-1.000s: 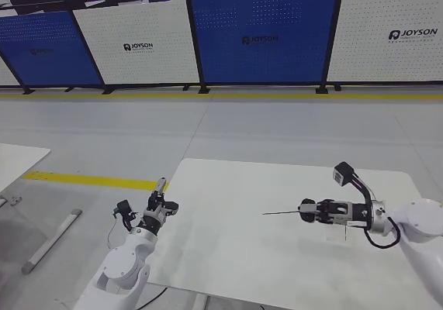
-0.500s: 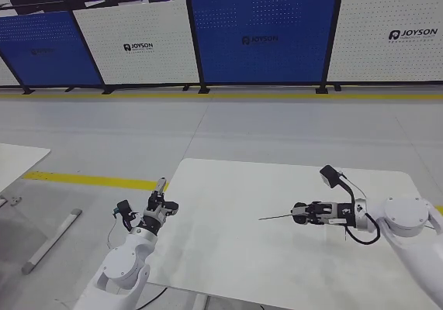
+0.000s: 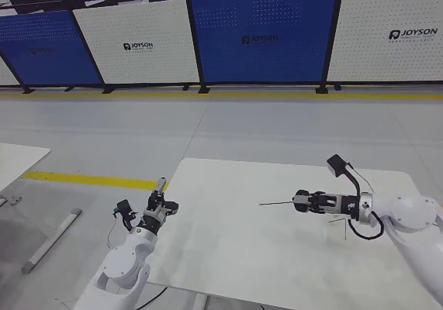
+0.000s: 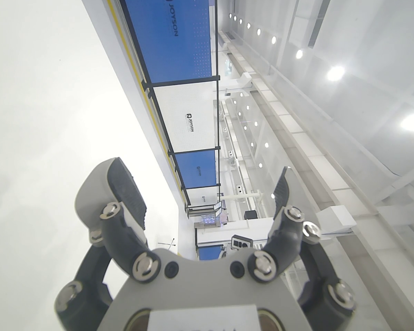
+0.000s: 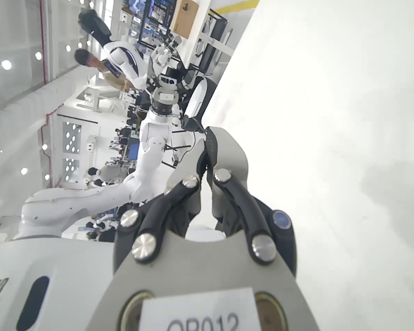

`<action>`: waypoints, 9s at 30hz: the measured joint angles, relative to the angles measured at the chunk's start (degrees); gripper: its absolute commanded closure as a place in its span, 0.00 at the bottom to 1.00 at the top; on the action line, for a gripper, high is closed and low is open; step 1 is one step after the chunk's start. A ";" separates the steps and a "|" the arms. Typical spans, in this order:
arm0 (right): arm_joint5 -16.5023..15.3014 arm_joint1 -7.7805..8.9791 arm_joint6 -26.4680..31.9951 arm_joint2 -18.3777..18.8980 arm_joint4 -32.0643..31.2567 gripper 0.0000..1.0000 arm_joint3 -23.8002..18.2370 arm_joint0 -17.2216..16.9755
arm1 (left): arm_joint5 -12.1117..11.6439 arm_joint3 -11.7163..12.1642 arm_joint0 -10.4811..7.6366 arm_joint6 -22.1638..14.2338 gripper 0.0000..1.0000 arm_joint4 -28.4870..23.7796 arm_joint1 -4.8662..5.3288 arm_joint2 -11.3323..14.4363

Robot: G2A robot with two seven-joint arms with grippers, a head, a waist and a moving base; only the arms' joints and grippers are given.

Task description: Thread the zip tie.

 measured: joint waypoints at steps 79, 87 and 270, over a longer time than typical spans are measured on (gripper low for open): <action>-8.96 -0.24 -20.93 -4.40 -52.30 1.00 -13.68 -2.20 | 19.48 -6.81 3.70 -24.76 0.00 -19.58 6.39 -2.25; -8.95 -0.22 -22.23 -4.06 -53.73 1.00 -14.14 -2.29 | 19.48 -6.81 3.70 -24.76 0.00 -19.59 6.39 -2.25; -8.16 2.99 -44.45 -17.06 -79.50 0.00 -18.31 0.61 | 13.36 -0.47 -17.71 4.44 1.00 -31.58 10.43 27.76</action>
